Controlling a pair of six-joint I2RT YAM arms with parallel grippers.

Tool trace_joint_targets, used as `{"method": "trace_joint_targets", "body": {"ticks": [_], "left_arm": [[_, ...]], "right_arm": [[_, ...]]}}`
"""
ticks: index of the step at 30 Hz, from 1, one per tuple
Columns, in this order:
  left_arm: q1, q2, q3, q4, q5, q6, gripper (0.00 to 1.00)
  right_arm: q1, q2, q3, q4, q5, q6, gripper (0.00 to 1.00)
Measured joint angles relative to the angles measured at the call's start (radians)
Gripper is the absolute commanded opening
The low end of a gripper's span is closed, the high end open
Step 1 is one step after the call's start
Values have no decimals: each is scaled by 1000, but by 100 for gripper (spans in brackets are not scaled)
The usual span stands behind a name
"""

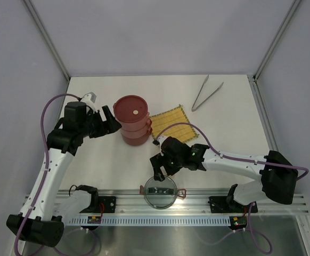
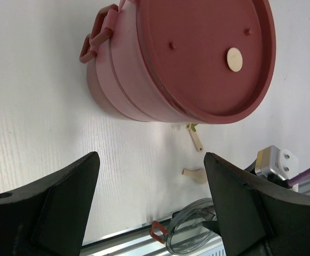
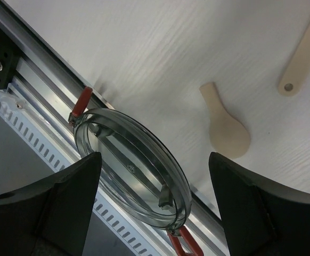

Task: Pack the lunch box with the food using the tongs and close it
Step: Pick up the box lid from the center of the board.

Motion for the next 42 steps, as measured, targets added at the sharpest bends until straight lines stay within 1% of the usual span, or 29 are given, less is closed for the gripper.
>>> {"method": "trace_joint_targets", "body": {"ticks": [4,7,8,11,12,14,15,17,20,25,32,33,36,38,42], "left_arm": [[0,-6,-21,0,8,0,83],[0,-6,-32,0,14,0,83],[0,-6,-35,1,16,0,83],[0,-6,-43,4,22,0,82],[0,-6,-47,5,24,0,82],[0,-5,-56,8,30,0,82],[0,-5,-59,8,31,0,82],[0,-4,-63,7,38,0,82],[0,-4,-63,9,46,1,82],[0,-4,-63,8,60,11,82],[0,-2,-41,12,100,14,86],[0,-3,-34,21,116,10,89],[0,-9,-29,81,179,-17,94],[0,-17,-36,134,234,-49,95],[0,-44,-124,325,369,-152,95]], "right_arm": [[0,6,-20,-2,-21,0,85],[0,31,-39,14,-62,0,76],[0,40,-47,19,-74,1,66],[0,53,-69,23,-97,2,50],[0,53,-74,22,-102,3,40],[0,53,-75,24,-106,4,30],[0,49,-75,27,-112,5,15],[2,26,-75,25,-122,6,1],[2,-40,-75,-12,-93,7,0],[2,-239,-43,-125,5,8,0],[-3,-483,87,-216,247,13,0],[-8,-511,105,-222,295,16,0],[-29,-557,141,-217,393,18,0],[-51,-563,162,-204,432,17,0],[-125,-518,204,-157,426,15,0]]}}
